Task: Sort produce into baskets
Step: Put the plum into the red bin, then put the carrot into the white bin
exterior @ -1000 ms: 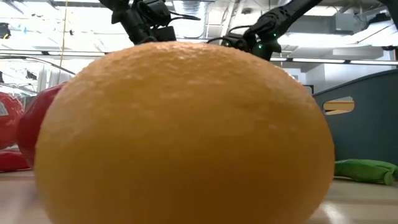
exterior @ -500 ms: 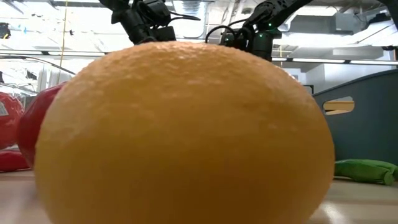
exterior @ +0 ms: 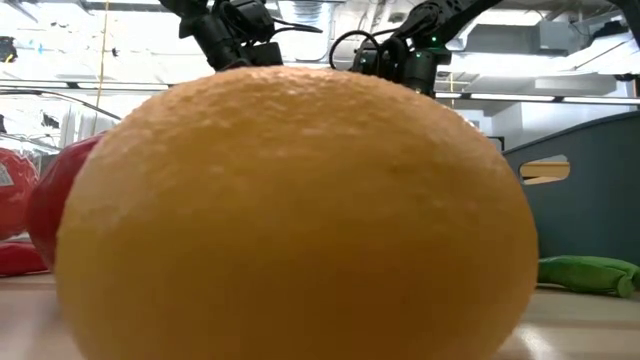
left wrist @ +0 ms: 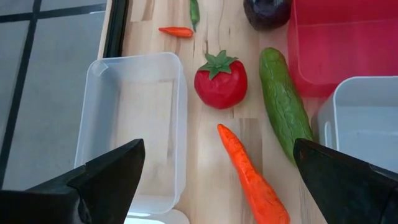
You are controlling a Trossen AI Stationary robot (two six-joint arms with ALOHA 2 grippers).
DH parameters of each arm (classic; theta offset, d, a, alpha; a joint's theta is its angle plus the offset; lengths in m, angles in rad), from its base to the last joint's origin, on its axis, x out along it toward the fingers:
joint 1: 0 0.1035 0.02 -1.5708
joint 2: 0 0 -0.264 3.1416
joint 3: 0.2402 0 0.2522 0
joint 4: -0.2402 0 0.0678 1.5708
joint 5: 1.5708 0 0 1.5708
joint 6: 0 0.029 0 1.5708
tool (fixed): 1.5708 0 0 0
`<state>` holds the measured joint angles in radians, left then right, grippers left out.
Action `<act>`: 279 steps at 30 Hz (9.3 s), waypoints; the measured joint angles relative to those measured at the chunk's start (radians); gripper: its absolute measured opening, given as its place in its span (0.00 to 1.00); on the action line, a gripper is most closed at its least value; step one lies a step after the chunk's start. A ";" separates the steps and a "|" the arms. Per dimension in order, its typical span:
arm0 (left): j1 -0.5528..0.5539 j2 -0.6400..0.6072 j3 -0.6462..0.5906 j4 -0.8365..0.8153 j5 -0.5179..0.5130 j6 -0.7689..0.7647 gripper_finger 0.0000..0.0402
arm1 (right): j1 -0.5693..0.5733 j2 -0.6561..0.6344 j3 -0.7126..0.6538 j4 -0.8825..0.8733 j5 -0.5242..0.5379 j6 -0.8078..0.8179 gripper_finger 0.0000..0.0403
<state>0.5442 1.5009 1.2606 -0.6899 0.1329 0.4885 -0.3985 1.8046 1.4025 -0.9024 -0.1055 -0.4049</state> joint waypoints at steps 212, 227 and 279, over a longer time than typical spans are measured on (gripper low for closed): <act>-0.041 0.235 -0.175 0.117 -0.070 -0.292 0.65 | 0.010 -0.024 0.193 -0.212 0.103 0.105 0.92; -0.041 0.286 -0.177 0.121 -0.096 -0.265 0.44 | 0.011 -0.024 0.193 -0.212 0.103 0.106 0.92; 0.285 -0.060 -0.177 0.026 -0.366 -0.163 0.24 | 0.011 -0.023 0.193 -0.211 0.105 0.109 0.92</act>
<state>0.8294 1.4414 1.0836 -0.6637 -0.2329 0.3250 -0.3878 1.7811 1.5951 -1.1130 -0.0008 -0.2962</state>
